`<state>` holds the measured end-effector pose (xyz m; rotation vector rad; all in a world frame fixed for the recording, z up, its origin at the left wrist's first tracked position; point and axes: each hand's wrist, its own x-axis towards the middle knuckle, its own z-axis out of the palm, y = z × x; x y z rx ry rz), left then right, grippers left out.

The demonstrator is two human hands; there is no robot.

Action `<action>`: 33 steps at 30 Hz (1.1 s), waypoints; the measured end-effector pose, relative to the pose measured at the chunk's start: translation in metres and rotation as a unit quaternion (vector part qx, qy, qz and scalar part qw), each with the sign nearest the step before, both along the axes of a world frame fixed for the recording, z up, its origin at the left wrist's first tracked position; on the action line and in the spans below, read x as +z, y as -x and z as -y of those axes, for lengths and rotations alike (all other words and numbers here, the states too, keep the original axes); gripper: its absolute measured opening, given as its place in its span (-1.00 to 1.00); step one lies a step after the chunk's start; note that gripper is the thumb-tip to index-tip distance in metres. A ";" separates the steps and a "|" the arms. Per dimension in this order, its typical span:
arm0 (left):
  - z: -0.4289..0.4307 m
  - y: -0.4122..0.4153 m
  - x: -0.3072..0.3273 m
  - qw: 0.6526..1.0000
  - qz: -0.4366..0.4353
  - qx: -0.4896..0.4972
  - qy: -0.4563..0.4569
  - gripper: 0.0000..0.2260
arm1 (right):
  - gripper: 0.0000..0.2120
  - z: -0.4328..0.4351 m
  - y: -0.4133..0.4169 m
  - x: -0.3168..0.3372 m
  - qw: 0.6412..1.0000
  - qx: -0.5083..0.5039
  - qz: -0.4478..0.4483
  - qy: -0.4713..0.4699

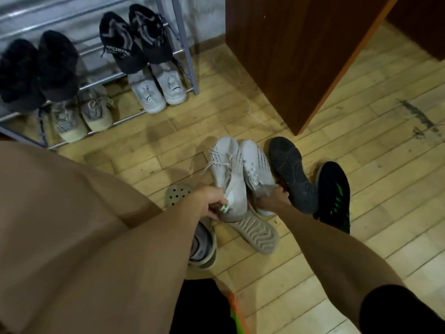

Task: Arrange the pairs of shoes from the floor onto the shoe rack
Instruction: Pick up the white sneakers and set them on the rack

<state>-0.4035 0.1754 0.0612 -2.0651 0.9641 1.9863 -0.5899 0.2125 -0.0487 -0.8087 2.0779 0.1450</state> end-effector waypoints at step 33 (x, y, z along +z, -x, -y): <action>0.071 -0.052 0.160 0.943 -0.018 0.193 0.269 -0.75 | -0.58 0.111 -0.011 0.210 0.914 -0.035 0.292 0.281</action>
